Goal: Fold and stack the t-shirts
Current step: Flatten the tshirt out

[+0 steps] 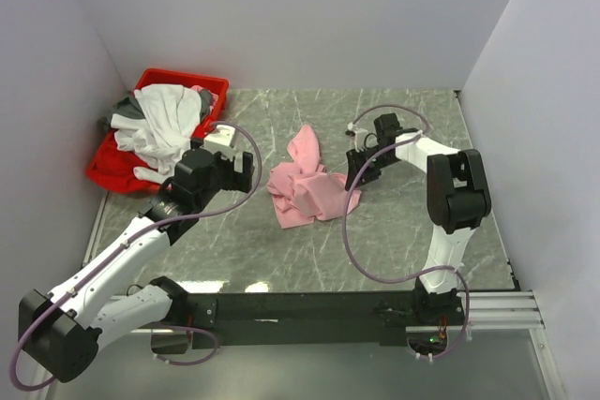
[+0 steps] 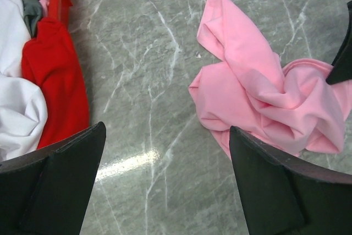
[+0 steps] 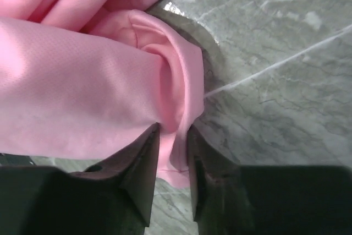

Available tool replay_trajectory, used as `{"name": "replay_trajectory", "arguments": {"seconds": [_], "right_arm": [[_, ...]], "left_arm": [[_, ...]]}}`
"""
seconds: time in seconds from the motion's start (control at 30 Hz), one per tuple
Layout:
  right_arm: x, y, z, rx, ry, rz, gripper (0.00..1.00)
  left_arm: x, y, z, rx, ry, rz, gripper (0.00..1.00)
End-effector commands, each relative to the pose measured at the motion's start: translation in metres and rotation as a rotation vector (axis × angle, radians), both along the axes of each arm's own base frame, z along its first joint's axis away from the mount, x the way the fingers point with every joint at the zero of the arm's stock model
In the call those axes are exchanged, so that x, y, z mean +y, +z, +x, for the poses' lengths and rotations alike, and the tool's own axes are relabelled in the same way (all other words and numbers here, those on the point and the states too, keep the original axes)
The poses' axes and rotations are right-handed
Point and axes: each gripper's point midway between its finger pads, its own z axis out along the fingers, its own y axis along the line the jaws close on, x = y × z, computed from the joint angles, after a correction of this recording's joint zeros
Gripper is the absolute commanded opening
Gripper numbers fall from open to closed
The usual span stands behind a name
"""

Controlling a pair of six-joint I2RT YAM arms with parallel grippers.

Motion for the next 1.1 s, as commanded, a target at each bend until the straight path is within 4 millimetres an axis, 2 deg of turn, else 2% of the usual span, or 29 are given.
{"name": "replay_trajectory", "arguments": {"seconds": [0.0,0.03,0.07,0.17,0.2,0.23,0.27,0.3,0.33,0.37,0.4,0.43,0.47,0.5,0.53,0.57,0.6,0.63,0.67,0.7,0.73,0.77,0.8,0.83,0.87,0.93,0.97,1.07], "right_arm": [[-0.001,0.028,0.022,-0.093,0.016,-0.022,0.26],[-0.010,0.035,0.027,-0.132,0.005,-0.060,0.20],[-0.015,0.042,0.032,-0.163,-0.005,-0.076,0.01],[-0.041,0.068,0.046,-0.274,-0.069,-0.149,0.00],[-0.048,0.072,0.047,-0.296,-0.076,-0.167,0.00],[-0.058,0.081,0.050,-0.327,-0.102,-0.195,0.00],[-0.070,0.083,0.051,-0.335,-0.130,-0.208,0.00],[-0.076,0.081,0.049,-0.336,-0.138,-0.215,0.00],[-0.082,0.085,0.049,-0.350,-0.152,-0.218,0.00],[-0.090,0.083,0.048,-0.346,-0.169,-0.220,0.00],[-0.093,0.078,0.042,-0.335,-0.172,-0.219,0.00],[-0.095,0.076,0.042,-0.334,-0.176,-0.219,0.00],[-0.097,0.073,0.040,-0.331,-0.178,-0.218,0.00],[-0.098,0.067,0.034,-0.316,-0.178,-0.218,0.00],[-0.098,0.066,0.034,-0.323,-0.181,-0.218,0.00],[-0.098,0.064,0.033,-0.319,-0.180,-0.218,0.00],[-0.098,0.062,0.031,-0.316,-0.177,-0.215,0.00],[-0.098,0.063,0.031,-0.318,-0.176,-0.212,0.00],[-0.098,0.062,0.031,-0.315,-0.176,-0.213,0.00],[-0.099,0.063,0.031,-0.317,-0.175,-0.214,0.00],[-0.099,0.064,0.032,-0.322,-0.175,-0.213,0.00],[-0.098,0.065,0.033,-0.326,-0.172,-0.211,0.00],[-0.097,0.064,0.033,-0.323,-0.169,-0.208,0.00],[-0.097,0.064,0.034,-0.322,-0.170,-0.205,0.00],[-0.097,0.064,0.035,-0.324,-0.170,-0.200,0.00],[-0.094,0.062,0.034,-0.314,-0.167,-0.189,0.00],[-0.093,0.062,0.035,-0.312,-0.168,-0.183,0.00],[-0.091,0.060,0.033,-0.301,-0.163,-0.172,0.00]], "left_arm": [[-0.010,0.028,0.001,-0.069,-0.036,-0.087,0.99],[-0.014,0.029,0.000,-0.069,-0.050,-0.105,0.99],[-0.017,0.031,0.000,-0.070,-0.063,-0.122,0.99],[-0.031,0.036,0.003,-0.050,-0.112,-0.201,0.99],[-0.034,0.028,0.010,-0.012,-0.106,-0.223,0.99],[-0.043,0.037,0.013,-0.001,-0.142,-0.253,1.00],[-0.046,0.036,0.018,0.022,-0.146,-0.272,0.99],[-0.050,0.017,0.031,0.099,-0.124,-0.283,0.99],[-0.059,0.031,0.041,0.102,-0.143,-0.312,0.97],[-0.063,0.029,0.050,0.132,-0.139,-0.327,0.97],[-0.070,0.002,0.067,0.219,-0.119,-0.325,0.97],[-0.079,0.016,0.083,0.219,-0.131,-0.344,0.93],[-0.084,0.010,0.095,0.253,-0.125,-0.347,0.93],[-0.090,-0.029,0.115,0.353,-0.093,-0.335,0.92],[-0.097,-0.017,0.134,0.363,-0.083,-0.348,0.88],[-0.100,-0.026,0.148,0.400,-0.060,-0.353,0.86],[-0.104,-0.069,0.162,0.503,-0.021,-0.347,0.85],[-0.112,-0.057,0.179,0.501,-0.020,-0.365,0.82],[-0.116,-0.093,0.188,0.575,0.019,-0.359,0.82],[-0.123,-0.085,0.200,0.562,0.008,-0.377,0.81],[-0.125,-0.091,0.205,0.568,0.013,-0.378,0.81],[-0.126,-0.114,0.206,0.616,0.045,-0.365,0.82],[-0.126,-0.111,0.214,0.600,0.064,-0.362,0.82],[-0.125,-0.117,0.217,0.611,0.083,-0.354,0.82],[-0.122,-0.133,0.217,0.640,0.111,-0.339,0.82],[-0.124,-0.137,0.223,0.640,0.114,-0.339,0.81],[-0.126,-0.147,0.223,0.657,0.117,-0.340,0.81],[-0.131,-0.147,0.231,0.646,0.112,-0.363,0.80]]}}
